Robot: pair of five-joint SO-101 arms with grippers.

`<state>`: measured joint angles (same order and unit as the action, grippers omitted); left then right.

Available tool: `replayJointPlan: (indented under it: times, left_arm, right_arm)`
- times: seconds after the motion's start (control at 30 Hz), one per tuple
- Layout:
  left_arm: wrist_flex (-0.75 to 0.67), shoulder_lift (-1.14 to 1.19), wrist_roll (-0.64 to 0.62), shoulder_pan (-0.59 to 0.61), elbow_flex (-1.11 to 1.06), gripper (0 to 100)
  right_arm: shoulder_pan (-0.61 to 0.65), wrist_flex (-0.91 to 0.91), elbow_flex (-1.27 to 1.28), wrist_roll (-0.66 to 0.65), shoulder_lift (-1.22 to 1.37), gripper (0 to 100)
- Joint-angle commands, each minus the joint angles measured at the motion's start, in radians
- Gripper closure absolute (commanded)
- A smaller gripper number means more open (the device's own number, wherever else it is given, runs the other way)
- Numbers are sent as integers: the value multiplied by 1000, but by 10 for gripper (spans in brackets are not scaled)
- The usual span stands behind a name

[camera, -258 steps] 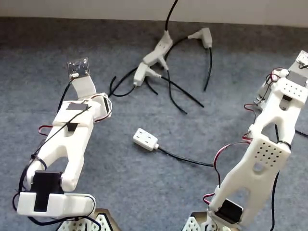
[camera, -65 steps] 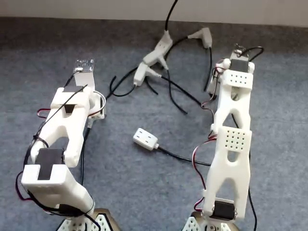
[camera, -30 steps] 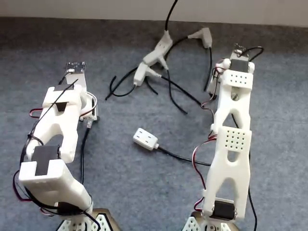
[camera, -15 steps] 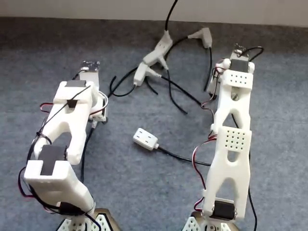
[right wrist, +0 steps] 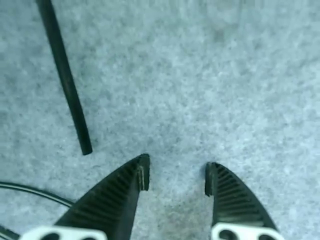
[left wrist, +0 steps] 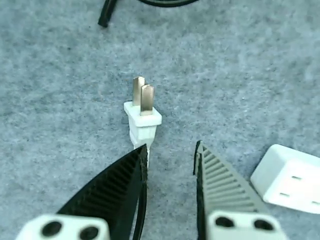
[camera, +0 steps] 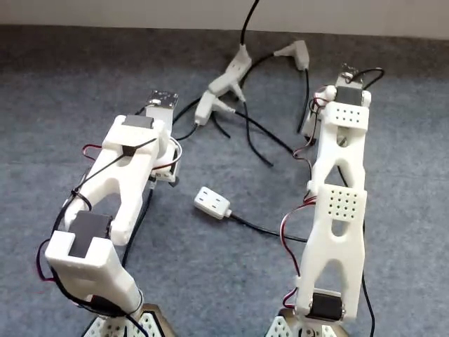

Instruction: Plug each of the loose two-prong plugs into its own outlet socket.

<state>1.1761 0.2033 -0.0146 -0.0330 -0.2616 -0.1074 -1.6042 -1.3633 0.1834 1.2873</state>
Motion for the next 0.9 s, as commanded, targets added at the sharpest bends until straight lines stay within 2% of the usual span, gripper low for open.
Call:
replayJointPlan:
  times: [0.0,0.3,0.67,0.87]
  left_arm:
    - [6,-8,0,-8,28,829]
    - [-28,-16,2,81,24,829]
    - [12,-25,2,5,42,829]
    - [51,-120,0,-7,45,829]
  right_arm:
    - [-7,36,-18,8,12,819]
    - [-7,38,-16,8,12,819]
    - [-7,58,-15,8,12,819]
    - [1,58,-15,8,12,819]
